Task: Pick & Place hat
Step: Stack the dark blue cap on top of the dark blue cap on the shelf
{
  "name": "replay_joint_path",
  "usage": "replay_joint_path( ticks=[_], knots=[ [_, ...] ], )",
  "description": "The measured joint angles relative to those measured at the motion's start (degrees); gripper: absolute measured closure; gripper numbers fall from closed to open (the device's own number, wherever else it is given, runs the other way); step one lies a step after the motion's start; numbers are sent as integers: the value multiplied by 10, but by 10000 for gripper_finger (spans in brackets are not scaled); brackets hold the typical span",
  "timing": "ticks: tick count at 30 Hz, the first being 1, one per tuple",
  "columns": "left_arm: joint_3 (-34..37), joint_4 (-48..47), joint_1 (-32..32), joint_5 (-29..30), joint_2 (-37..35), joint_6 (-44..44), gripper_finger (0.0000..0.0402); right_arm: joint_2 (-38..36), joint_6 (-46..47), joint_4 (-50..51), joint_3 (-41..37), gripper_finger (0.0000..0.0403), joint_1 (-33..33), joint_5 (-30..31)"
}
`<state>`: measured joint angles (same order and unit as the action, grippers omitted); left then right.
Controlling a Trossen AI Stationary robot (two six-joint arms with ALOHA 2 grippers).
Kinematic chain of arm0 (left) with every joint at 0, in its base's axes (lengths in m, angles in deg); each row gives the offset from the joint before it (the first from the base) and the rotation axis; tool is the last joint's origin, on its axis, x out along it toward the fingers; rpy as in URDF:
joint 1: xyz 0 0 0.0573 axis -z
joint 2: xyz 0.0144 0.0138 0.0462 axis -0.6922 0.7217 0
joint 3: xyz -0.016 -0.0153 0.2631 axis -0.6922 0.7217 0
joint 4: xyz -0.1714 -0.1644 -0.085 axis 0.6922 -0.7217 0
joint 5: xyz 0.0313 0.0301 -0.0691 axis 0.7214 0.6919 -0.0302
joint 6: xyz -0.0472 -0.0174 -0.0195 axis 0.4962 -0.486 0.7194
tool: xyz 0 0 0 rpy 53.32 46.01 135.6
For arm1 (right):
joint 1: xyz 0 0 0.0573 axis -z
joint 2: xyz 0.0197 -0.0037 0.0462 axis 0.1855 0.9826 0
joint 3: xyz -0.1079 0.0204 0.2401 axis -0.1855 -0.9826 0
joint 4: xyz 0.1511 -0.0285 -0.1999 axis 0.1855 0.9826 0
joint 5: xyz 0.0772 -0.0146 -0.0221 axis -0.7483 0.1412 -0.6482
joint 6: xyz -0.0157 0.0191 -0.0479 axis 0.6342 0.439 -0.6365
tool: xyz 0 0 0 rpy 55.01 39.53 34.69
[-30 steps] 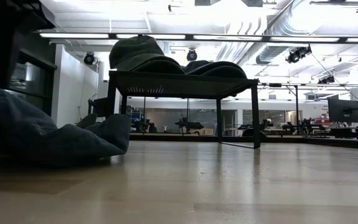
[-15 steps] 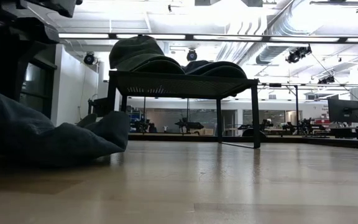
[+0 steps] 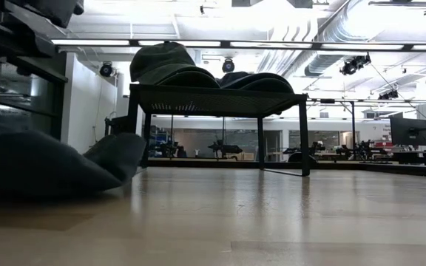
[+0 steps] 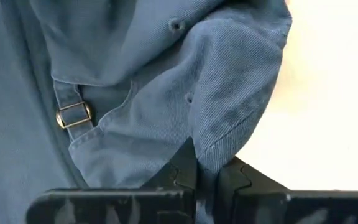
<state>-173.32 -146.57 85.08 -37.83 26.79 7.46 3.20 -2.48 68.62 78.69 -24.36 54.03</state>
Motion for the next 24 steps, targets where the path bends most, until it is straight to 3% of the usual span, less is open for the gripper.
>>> replay_joint_path(
  ticks=[5,11,16,24],
  knots=[
    [-36,-11,0,-7,-20,-20,394,0,-1,0,0,261,0,-53],
    [-163,-66,-4,59,-32,-52,397,0,0,0,0,261,-3,-129],
    [-260,-79,-21,103,-33,-63,398,0,-8,-20,0,261,-21,-154],
    [-356,-46,-74,127,-33,-98,400,0,-79,-137,0,261,-55,-232]
  ],
)
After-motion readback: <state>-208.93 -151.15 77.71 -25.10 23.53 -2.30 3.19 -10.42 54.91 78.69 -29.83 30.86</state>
